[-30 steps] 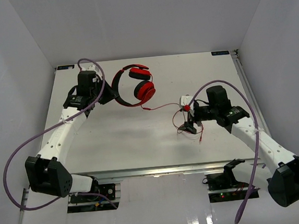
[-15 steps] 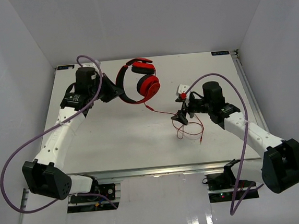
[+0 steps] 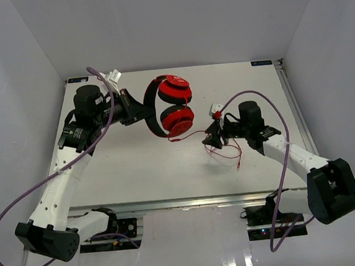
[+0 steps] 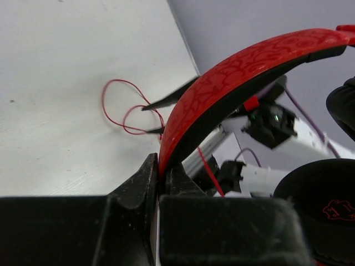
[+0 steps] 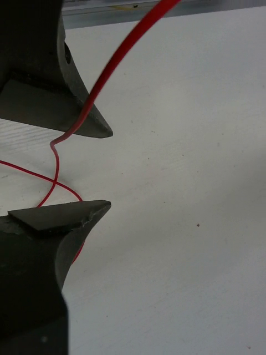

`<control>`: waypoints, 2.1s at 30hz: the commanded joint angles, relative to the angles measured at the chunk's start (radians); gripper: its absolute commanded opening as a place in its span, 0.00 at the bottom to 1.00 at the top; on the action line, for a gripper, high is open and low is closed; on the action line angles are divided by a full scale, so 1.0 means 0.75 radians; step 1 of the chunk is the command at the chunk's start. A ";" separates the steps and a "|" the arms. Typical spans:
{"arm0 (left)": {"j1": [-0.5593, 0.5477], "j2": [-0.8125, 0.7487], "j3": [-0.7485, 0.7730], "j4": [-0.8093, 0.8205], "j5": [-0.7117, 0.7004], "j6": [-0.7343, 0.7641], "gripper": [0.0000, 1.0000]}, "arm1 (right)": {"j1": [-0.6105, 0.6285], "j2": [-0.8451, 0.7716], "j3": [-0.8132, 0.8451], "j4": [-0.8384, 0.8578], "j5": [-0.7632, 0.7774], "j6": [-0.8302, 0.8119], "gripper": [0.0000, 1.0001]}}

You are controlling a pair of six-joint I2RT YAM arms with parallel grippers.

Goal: Wrap the headphones

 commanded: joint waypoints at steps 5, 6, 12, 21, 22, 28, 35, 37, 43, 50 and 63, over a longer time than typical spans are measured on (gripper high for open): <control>-0.130 -0.174 -0.210 0.120 0.429 0.272 0.00 | -0.049 0.029 0.306 -0.190 -0.085 -0.113 0.26; -0.156 -0.180 -0.230 0.117 0.424 0.307 0.00 | -0.053 0.017 0.341 -0.242 -0.067 -0.145 0.24; -0.402 -0.125 -0.252 0.018 0.159 0.570 0.00 | -0.062 -0.053 0.542 -0.485 0.079 -0.343 0.15; -0.579 0.176 -0.166 -0.117 -0.396 0.828 0.00 | -0.088 -0.160 0.635 -0.612 0.211 -0.401 0.08; -0.580 0.191 -0.146 -0.121 -0.475 0.832 0.00 | -0.093 -0.180 0.630 -0.622 0.213 -0.410 0.08; -0.579 0.229 -0.115 -0.062 -0.782 0.819 0.00 | -0.097 -0.237 0.558 -0.682 0.162 -0.451 0.08; -0.579 0.301 -0.083 -0.057 -1.021 0.811 0.00 | -0.097 -0.230 0.539 -0.676 -0.093 -0.285 0.08; -0.578 0.315 -0.077 -0.057 -1.052 0.800 0.00 | -0.095 -0.213 0.533 -0.643 -0.160 -0.191 0.08; -0.587 0.378 -0.056 -0.086 -1.202 0.723 0.00 | -0.103 -0.182 0.475 -0.482 -0.285 0.056 0.08; -0.590 0.450 0.050 -0.110 -1.444 0.611 0.00 | -0.103 -0.170 0.353 -0.218 -0.431 0.411 0.08; -0.589 0.527 0.168 0.052 -1.505 0.188 0.00 | -0.103 -0.156 0.203 0.317 -0.528 0.929 0.08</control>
